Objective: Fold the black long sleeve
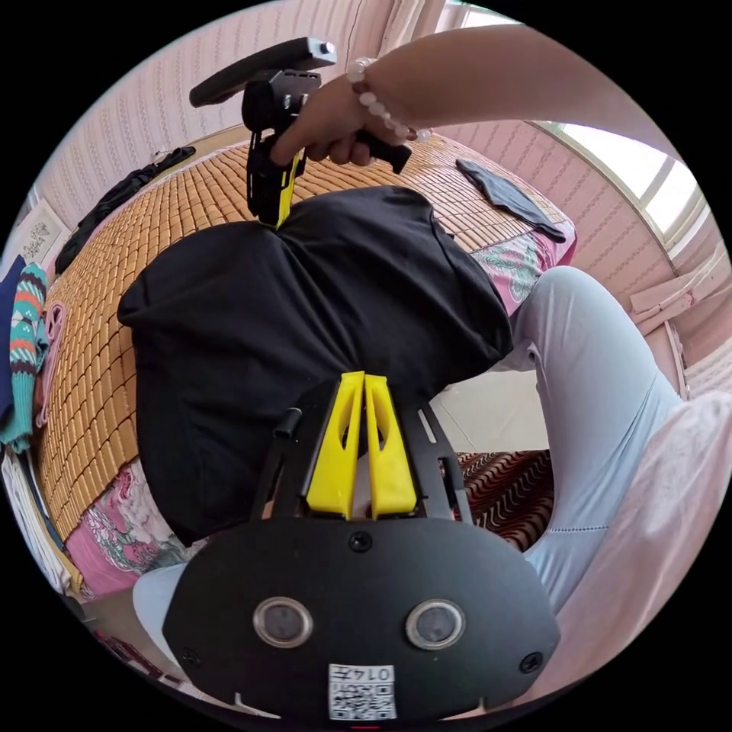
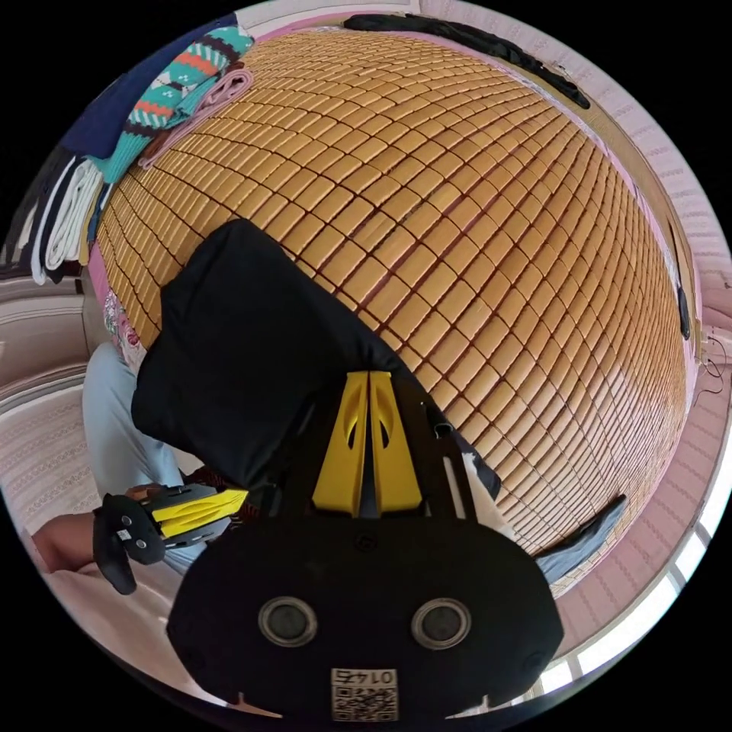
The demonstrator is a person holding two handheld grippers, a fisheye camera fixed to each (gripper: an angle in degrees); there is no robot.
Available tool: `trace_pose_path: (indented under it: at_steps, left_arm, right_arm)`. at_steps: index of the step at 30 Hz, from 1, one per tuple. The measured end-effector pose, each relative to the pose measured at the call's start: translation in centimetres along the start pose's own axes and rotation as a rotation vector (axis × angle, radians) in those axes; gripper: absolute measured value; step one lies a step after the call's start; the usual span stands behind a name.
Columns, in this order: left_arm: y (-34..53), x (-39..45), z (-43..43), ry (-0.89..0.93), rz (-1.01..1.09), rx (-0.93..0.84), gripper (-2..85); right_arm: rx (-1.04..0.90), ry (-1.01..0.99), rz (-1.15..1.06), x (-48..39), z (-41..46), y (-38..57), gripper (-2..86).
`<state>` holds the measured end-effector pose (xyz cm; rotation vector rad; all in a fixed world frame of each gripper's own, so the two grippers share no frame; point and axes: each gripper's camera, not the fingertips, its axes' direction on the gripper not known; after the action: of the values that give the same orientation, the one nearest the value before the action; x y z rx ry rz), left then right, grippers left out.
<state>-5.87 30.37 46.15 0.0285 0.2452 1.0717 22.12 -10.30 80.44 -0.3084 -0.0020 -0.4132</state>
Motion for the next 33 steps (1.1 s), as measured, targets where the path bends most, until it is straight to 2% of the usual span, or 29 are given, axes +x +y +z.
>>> trace_pose_path:
  at_steps: [4, 7, 10, 13, 16, 21, 23, 29, 33]
  left_arm:
    - [0.5, 1.8, -1.6, 0.015, 0.032, 0.059, 2.6]
    - [0.6, 4.0, -3.0, 0.025, 0.1, 0.144, 6.5]
    - [-0.3, 6.1, -2.9, 0.065, 0.148, 0.155, 11.0]
    - [-1.7, 8.0, -1.6, 0.092, 0.195, 0.091, 13.4]
    - [-2.9, 9.6, -0.3, 0.126, 0.24, 0.035, 13.6]
    - [-4.9, 11.4, 1.6, 0.129, 0.265, -0.039, 15.1]
    - [-5.5, 11.8, 2.1, 0.134, 0.265, -0.056, 15.6]
    - [-7.1, 12.8, 3.3, 0.128, 0.316, -0.096, 16.1]
    - [-8.0, 12.5, 2.6, 0.195, 0.279, -0.039, 16.3]
  right_arm:
    - [0.245, -0.228, 0.128, 4.0, -2.7, 7.3, -0.8]
    - [0.352, -0.276, 0.245, 6.2, -2.9, 16.4, -0.4]
    - [0.342, -0.29, 0.359, 7.5, -0.8, 24.5, 1.5]
    - [0.272, -0.351, 0.427, 8.3, 2.3, 29.2, 6.9]
    - [0.197, -0.391, 0.452, 8.7, 5.3, 30.4, 8.7]
    - [0.101, -0.298, 0.479, 10.2, 6.2, 30.9, 0.9]
    - [0.144, -0.415, 0.402, 10.8, 5.9, 32.1, -0.1]
    - [0.206, -0.553, 0.414, 13.9, 6.2, 35.2, -0.4]
    - [0.312, -0.73, 0.384, 14.9, 5.3, 36.5, 0.0]
